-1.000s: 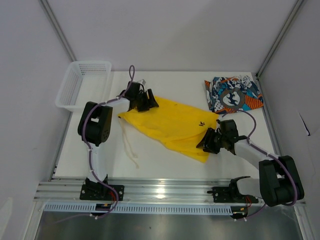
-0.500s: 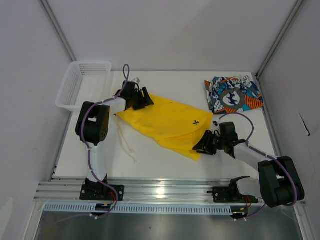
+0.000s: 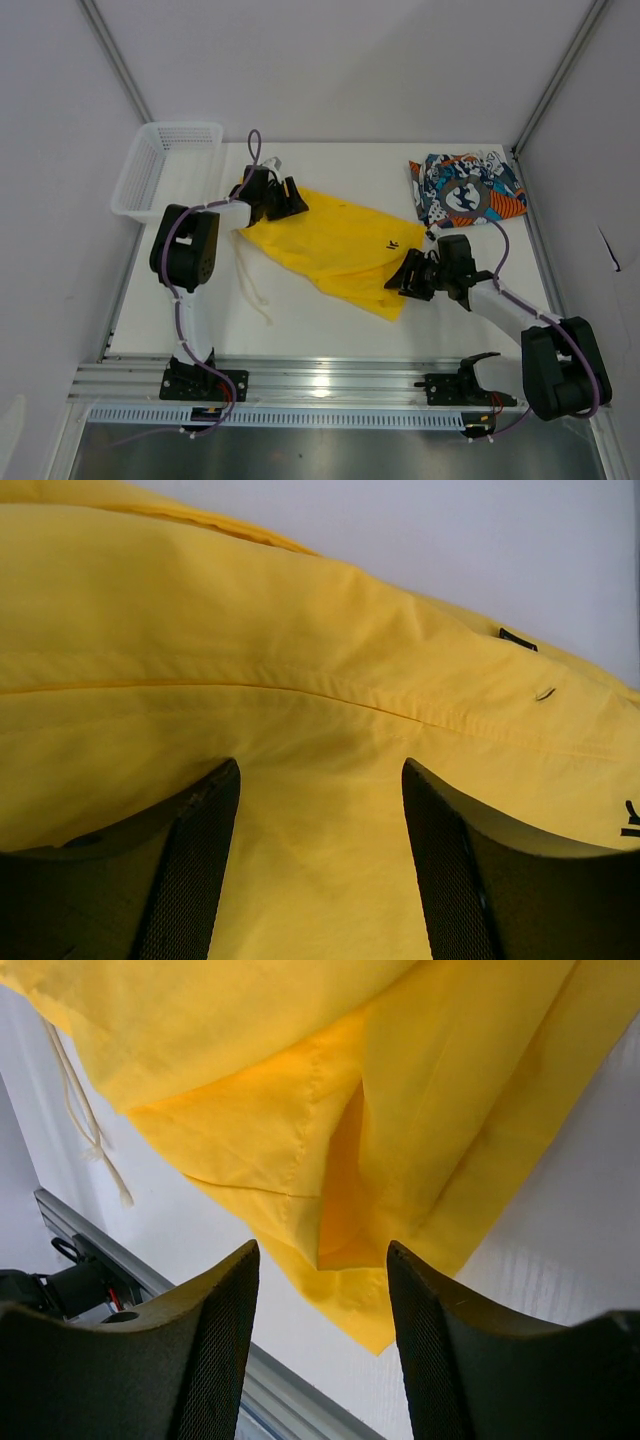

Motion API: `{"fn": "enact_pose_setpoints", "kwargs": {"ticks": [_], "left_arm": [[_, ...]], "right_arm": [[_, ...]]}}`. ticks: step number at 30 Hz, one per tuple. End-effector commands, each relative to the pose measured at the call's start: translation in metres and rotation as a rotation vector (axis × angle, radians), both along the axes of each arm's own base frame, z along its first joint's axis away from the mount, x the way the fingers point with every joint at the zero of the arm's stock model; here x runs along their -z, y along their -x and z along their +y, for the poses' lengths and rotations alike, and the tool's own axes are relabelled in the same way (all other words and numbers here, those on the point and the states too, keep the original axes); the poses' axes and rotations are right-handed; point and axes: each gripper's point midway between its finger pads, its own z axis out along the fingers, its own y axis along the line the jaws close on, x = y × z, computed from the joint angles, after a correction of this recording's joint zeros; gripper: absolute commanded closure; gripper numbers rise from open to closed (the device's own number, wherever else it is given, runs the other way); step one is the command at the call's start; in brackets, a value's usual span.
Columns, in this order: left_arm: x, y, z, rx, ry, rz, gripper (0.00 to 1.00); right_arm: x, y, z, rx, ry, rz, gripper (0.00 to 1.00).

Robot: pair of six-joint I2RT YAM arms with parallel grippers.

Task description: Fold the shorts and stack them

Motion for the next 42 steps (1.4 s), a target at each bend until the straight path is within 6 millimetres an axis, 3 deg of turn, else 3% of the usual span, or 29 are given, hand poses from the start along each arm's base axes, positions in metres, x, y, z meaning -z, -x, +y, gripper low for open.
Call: {"fn": "enact_pose_setpoints", "kwargs": {"ticks": [1,9,14,21,29,35,42], "left_arm": [[0.010,0.006,0.003,0.033,-0.026,0.010,0.31],[0.011,0.003,0.000,0.045,-0.011,-0.010,0.31],[0.011,0.002,0.000,0.040,-0.013,-0.011,0.31],[0.014,0.001,0.001,0.034,-0.017,0.000,0.31],[0.015,0.001,0.002,0.031,-0.020,0.006,0.31],[0.016,0.001,0.002,0.027,-0.021,0.008,0.31],[0.017,0.000,0.004,0.015,-0.027,0.015,0.31]], "right_arm": [[-0.011,-0.016,0.002,-0.019,0.019,-0.063,0.44],[0.004,-0.013,0.016,-0.051,-0.065,-0.005,0.45],[-0.005,-0.017,0.030,-0.097,-0.144,-0.055,0.48],[-0.003,-0.014,0.041,-0.147,-0.202,-0.052,0.51],[0.012,0.006,0.051,-0.184,-0.283,0.042,0.56],[0.007,0.017,0.053,-0.203,-0.282,0.027,0.68],[0.002,0.040,0.059,-0.282,-0.231,-0.083,0.67]]}}
